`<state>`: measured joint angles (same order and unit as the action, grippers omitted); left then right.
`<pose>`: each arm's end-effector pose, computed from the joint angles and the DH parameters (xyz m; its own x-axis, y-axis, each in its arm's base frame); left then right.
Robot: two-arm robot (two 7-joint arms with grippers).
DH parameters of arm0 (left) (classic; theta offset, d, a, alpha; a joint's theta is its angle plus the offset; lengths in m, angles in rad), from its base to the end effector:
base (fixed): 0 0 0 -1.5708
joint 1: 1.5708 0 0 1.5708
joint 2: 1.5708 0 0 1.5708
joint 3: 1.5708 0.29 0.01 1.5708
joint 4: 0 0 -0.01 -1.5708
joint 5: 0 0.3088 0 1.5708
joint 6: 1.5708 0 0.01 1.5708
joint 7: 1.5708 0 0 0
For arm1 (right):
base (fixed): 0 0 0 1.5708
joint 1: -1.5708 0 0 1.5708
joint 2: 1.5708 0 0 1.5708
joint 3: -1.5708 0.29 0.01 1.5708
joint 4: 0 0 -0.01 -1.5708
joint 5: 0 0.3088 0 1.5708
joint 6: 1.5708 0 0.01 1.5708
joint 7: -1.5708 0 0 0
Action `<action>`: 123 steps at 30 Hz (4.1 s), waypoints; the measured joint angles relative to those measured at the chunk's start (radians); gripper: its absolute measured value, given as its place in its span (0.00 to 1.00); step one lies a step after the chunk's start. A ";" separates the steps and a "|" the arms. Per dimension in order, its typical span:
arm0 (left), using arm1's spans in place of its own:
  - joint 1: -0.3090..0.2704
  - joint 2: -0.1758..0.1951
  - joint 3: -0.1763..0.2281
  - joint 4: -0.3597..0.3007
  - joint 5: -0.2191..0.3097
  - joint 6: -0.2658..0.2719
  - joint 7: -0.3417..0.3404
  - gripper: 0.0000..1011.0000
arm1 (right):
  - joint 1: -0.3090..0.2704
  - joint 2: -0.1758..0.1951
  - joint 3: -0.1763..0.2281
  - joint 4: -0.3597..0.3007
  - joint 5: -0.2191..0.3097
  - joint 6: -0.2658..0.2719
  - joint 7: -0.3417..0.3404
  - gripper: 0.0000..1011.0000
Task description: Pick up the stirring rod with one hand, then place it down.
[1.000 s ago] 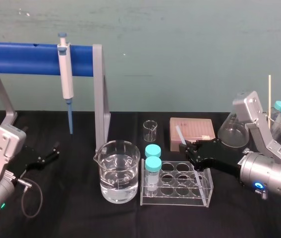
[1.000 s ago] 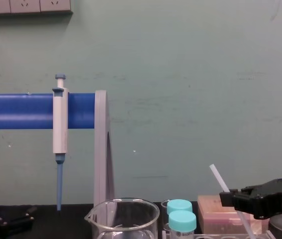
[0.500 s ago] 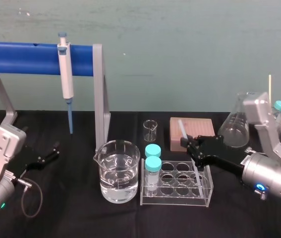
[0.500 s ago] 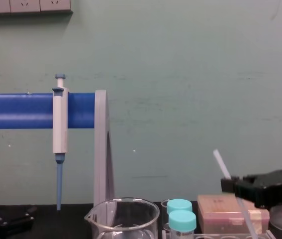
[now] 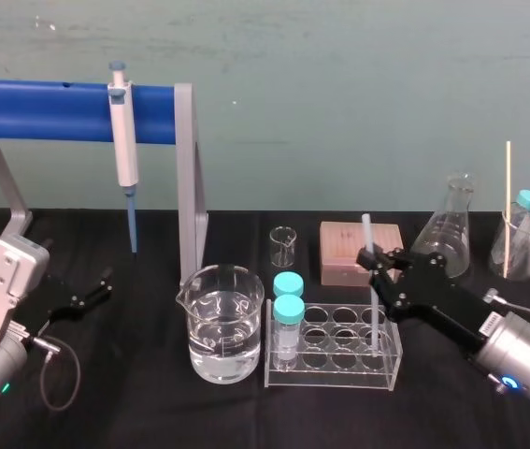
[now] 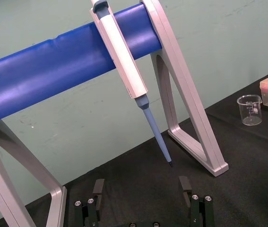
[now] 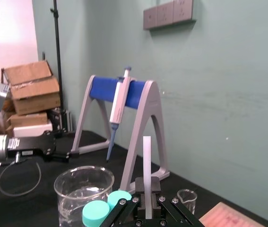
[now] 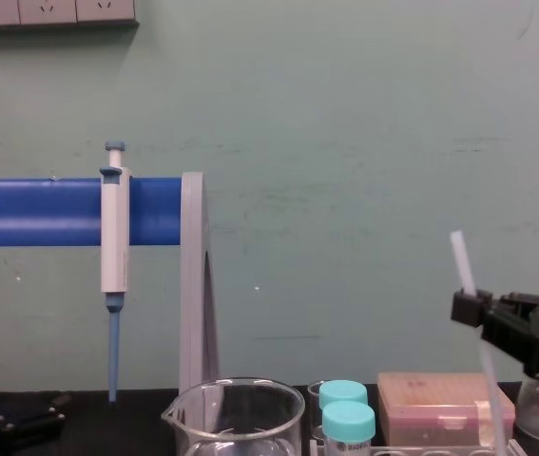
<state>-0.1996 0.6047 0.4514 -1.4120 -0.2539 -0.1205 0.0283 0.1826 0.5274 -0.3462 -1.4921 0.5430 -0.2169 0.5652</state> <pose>0.3581 0.0827 -0.3022 0.2922 0.8803 0.3738 -0.9553 0.2873 0.0702 0.3636 -0.0677 -0.2731 0.7262 -0.6811 0.0930 0.6707 0.7317 0.1214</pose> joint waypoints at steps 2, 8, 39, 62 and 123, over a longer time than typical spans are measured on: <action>0.000 0.000 0.000 0.000 0.000 0.000 0.000 0.99 | -0.012 -0.004 0.015 -0.004 0.003 -0.016 0.001 0.07; 0.000 0.000 0.000 0.000 0.000 0.000 0.000 0.99 | -0.020 -0.024 0.051 -0.014 0.016 -0.049 0.001 0.07; 0.000 0.000 0.000 0.000 0.000 0.000 0.000 0.99 | 0.158 -0.076 0.106 0.033 0.036 -0.041 0.028 0.07; 0.000 0.000 0.000 0.000 0.000 0.000 0.000 0.99 | 0.145 -0.074 0.102 0.036 0.017 -0.024 0.018 0.07; 0.000 0.000 0.000 0.000 0.000 0.000 0.000 0.99 | 0.151 -0.064 0.086 0.067 0.029 -0.026 0.072 0.07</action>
<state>-0.1995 0.6047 0.4514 -1.4120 -0.2539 -0.1205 0.0283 0.3339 0.4635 -0.2599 -1.4249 0.5724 -0.2432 0.6368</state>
